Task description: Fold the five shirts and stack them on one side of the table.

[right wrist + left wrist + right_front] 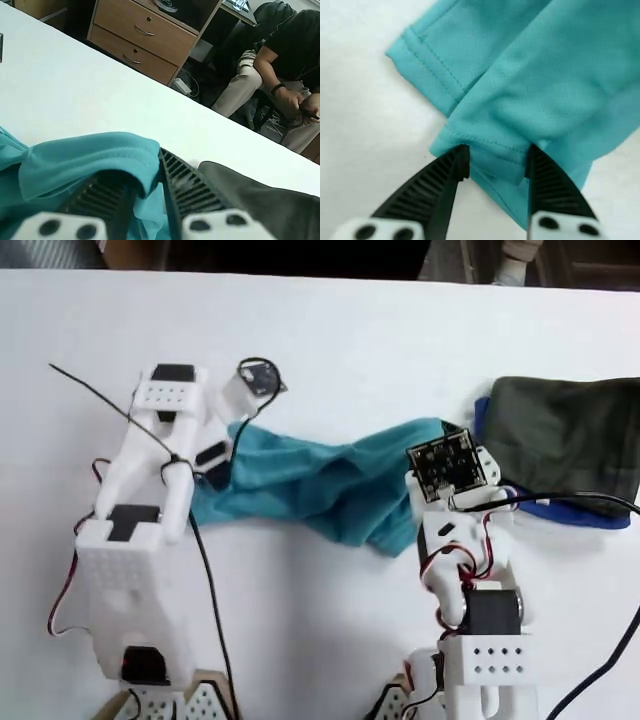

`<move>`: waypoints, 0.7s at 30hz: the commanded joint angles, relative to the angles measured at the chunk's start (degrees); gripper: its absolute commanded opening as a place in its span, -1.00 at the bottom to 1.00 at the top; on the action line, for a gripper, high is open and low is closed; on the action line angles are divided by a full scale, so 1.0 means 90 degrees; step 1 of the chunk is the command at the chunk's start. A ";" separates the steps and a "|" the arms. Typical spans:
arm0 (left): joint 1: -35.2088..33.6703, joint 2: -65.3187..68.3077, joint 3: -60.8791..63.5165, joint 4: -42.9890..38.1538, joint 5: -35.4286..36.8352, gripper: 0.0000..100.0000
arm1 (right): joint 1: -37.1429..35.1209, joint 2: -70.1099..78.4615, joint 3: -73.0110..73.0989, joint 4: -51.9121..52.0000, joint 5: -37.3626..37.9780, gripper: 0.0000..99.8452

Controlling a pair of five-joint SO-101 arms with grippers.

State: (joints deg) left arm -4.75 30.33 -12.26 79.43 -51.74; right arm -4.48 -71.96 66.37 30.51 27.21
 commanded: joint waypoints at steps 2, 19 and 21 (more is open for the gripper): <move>0.0020 -0.0440 -0.0454 0.0684 0.0107 -0.59 | 0.0083 -0.0073 -0.0039 -0.0103 -0.0039 -0.96; -0.0127 -0.0107 0.0337 -0.0391 0.0322 -0.60 | 0.0073 -0.0093 -0.0039 -0.0083 -0.0039 -0.96; -0.0147 0.0059 0.0327 -0.0527 0.0322 -0.60 | 0.0073 -0.0112 -0.0039 -0.0083 -0.0039 -0.96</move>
State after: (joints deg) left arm -5.45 30.68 -8.92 76.70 -49.45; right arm -4.48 -71.96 66.37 30.51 27.21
